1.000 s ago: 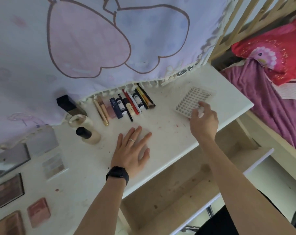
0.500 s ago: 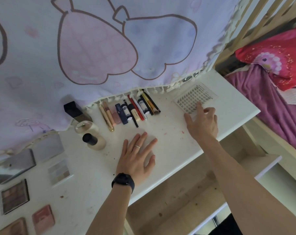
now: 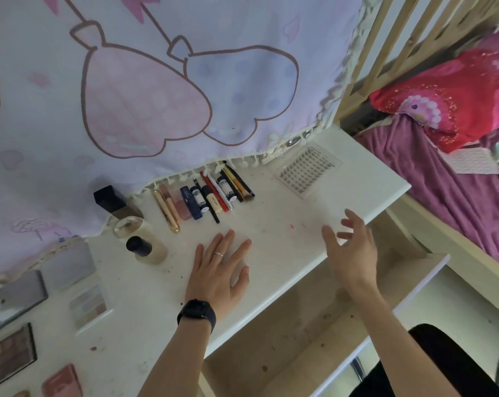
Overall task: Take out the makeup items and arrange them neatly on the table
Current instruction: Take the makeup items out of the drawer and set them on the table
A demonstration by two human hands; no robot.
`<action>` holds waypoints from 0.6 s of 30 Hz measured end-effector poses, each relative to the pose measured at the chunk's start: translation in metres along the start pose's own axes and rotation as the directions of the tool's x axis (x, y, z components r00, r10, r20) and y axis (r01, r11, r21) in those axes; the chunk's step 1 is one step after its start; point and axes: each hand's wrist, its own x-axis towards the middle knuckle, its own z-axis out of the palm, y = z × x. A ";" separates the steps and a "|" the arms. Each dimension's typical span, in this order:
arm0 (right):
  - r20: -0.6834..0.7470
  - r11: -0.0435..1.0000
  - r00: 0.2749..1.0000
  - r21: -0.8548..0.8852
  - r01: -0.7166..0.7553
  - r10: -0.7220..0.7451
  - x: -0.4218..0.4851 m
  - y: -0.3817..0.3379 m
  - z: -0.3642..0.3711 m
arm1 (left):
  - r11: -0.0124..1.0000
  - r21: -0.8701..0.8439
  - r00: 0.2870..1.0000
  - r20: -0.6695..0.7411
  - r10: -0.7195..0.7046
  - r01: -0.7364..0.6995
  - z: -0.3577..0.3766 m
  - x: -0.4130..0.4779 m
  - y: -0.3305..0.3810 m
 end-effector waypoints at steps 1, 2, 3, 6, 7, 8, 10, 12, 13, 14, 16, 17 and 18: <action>-0.077 1.000 0.997 0.021 -0.016 0.017 -0.022 0.015 -0.010 | 1.000 0.005 1.000 0.007 -0.008 0.008 -0.001 0.000 0.001; -0.151 0.998 0.987 0.031 -0.059 0.063 -0.042 0.030 -0.019 | 1.000 0.008 1.000 0.007 -0.015 0.015 -0.002 0.001 0.002; -0.219 0.990 0.965 0.050 -0.135 0.142 -0.061 0.046 -0.027 | 1.000 0.007 1.000 0.006 -0.018 0.018 -0.003 0.001 0.003; -0.273 0.869 0.827 0.197 -0.453 0.492 -0.096 0.093 -0.037 | 1.000 -0.003 1.000 0.001 -0.026 0.026 -0.005 -0.001 0.006; -0.213 0.791 0.767 0.264 -0.552 0.606 -0.101 0.106 -0.035 | 1.000 -0.006 1.000 0.000 -0.029 0.029 -0.006 -0.002 0.006; -0.118 0.696 0.707 0.348 -0.628 0.697 -0.106 0.115 -0.031 | 1.000 -0.006 1.000 -0.002 -0.028 0.028 -0.006 -0.002 0.007; 0.119 0.481 0.617 0.519 -0.707 0.778 -0.110 0.127 -0.020 | 1.000 -0.010 1.000 -0.010 -0.023 0.023 -0.006 -0.003 0.007; 0.286 0.341 0.567 0.567 -0.750 0.773 -0.114 0.129 -0.011 | 1.000 -0.018 1.000 -0.008 -0.023 0.023 -0.006 -0.003 0.007; 0.325 0.314 0.556 0.565 -0.763 0.765 -0.116 0.129 -0.008 | 0.999 -0.026 1.000 -0.005 -0.023 0.023 -0.006 -0.003 0.007; 0.342 0.303 0.552 0.565 -0.768 0.760 -0.117 0.132 -0.006 | 0.999 -0.033 1.000 -0.001 -0.022 0.021 -0.006 -0.003 0.007; 0.353 0.289 0.560 0.586 -0.757 0.750 -0.120 0.136 -0.006 | 0.999 -0.038 1.000 0.004 -0.018 0.018 -0.005 -0.003 0.007; 0.367 0.275 0.565 0.601 -0.750 0.739 -0.121 0.137 -0.007 | 0.999 -0.036 1.000 0.000 -0.019 0.019 -0.005 -0.003 0.007; 0.386 0.254 0.563 0.611 -0.749 0.731 -0.122 0.140 -0.007 | 0.999 -0.031 1.000 -0.004 -0.018 0.018 -0.004 -0.002 0.006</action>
